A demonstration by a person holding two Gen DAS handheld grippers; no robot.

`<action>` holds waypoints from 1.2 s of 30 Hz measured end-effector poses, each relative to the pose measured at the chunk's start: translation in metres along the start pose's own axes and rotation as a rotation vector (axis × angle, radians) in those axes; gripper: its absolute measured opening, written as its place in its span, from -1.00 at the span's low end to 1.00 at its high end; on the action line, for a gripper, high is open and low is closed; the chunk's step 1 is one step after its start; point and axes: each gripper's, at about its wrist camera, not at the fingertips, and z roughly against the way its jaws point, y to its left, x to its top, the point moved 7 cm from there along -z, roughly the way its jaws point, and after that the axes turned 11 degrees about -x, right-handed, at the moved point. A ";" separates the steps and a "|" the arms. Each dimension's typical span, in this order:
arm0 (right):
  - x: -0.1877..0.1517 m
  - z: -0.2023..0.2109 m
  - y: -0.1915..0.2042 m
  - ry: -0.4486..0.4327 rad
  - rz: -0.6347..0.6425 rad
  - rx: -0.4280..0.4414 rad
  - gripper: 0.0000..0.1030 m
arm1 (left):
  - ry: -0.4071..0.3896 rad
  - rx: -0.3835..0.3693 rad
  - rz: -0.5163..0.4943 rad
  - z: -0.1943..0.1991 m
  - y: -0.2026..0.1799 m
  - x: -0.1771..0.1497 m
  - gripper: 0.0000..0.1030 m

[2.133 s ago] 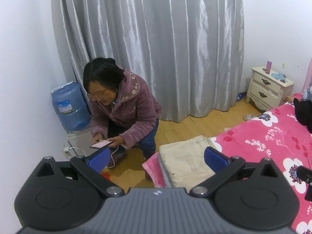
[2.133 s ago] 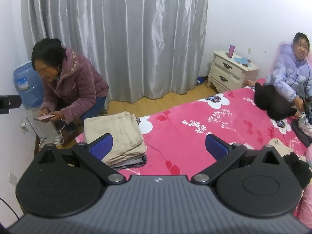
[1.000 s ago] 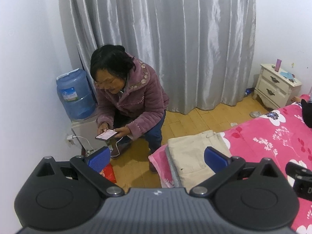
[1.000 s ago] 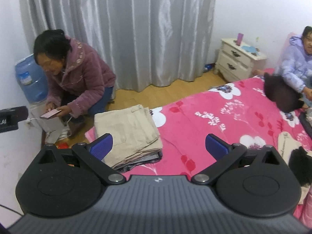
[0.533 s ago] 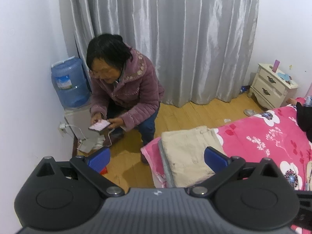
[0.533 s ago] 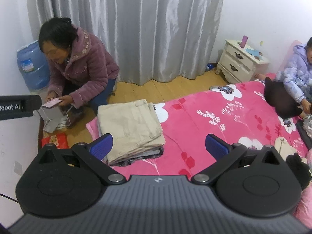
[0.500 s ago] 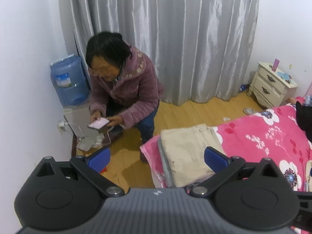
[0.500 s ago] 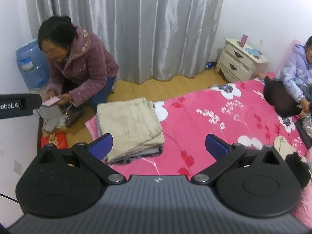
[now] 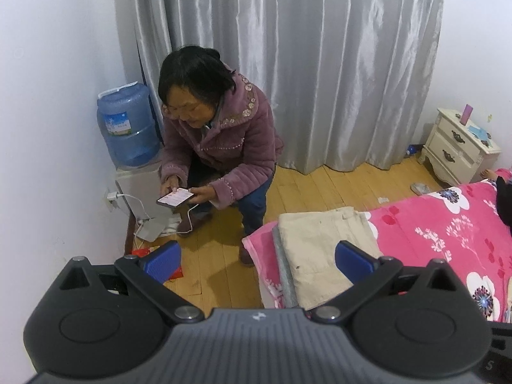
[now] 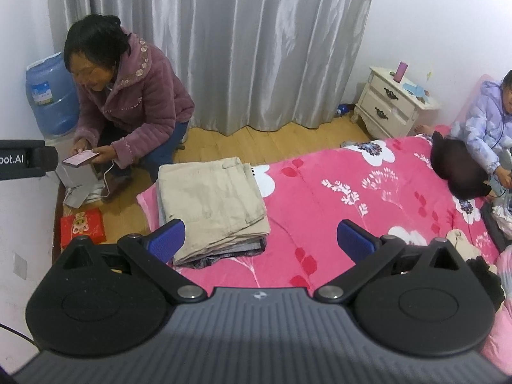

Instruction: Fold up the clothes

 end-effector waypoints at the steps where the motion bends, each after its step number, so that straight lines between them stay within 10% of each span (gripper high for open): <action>1: 0.001 0.000 -0.001 -0.003 0.000 0.001 0.97 | -0.002 0.003 -0.003 0.001 -0.001 0.000 0.99; 36: -0.004 -0.003 -0.010 -0.026 0.046 0.024 0.97 | -0.025 0.013 0.012 0.019 -0.020 -0.002 0.99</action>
